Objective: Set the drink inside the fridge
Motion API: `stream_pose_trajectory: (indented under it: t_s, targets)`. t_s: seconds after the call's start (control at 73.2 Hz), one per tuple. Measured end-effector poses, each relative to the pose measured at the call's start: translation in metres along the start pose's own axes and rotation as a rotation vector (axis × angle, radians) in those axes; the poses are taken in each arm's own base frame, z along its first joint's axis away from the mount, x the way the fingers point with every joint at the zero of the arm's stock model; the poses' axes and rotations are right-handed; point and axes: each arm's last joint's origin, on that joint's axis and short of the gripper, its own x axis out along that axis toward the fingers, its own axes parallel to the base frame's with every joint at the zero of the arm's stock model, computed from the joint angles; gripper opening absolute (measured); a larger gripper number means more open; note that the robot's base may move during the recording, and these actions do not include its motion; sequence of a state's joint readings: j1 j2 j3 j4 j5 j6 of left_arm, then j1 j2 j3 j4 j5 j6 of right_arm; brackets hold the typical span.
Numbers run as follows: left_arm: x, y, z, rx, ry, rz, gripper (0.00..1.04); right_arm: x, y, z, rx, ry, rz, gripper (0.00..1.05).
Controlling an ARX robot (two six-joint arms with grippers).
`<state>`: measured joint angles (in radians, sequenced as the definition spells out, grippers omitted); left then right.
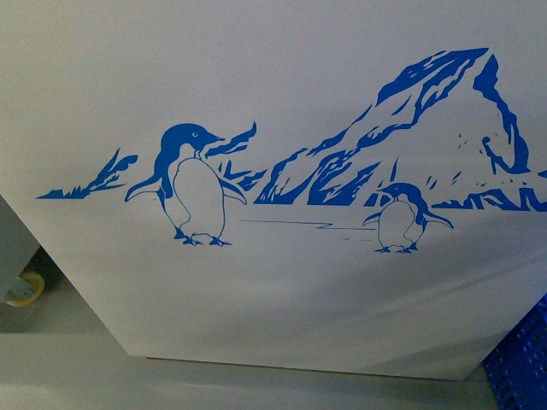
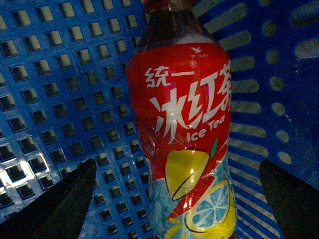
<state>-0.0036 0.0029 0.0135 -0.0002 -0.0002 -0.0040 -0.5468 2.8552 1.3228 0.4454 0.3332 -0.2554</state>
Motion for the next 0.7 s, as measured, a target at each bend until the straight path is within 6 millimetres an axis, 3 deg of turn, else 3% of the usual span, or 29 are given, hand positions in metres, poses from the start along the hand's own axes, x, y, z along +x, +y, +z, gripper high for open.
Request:
stream_pose_trajectory:
  t_s: [0.697]
  targets:
    - [0.0,0.0,0.0,0.0,0.0,0.0,0.97,0.04,-0.003,-0.019,0.015,0.098,-0.055,0.98]
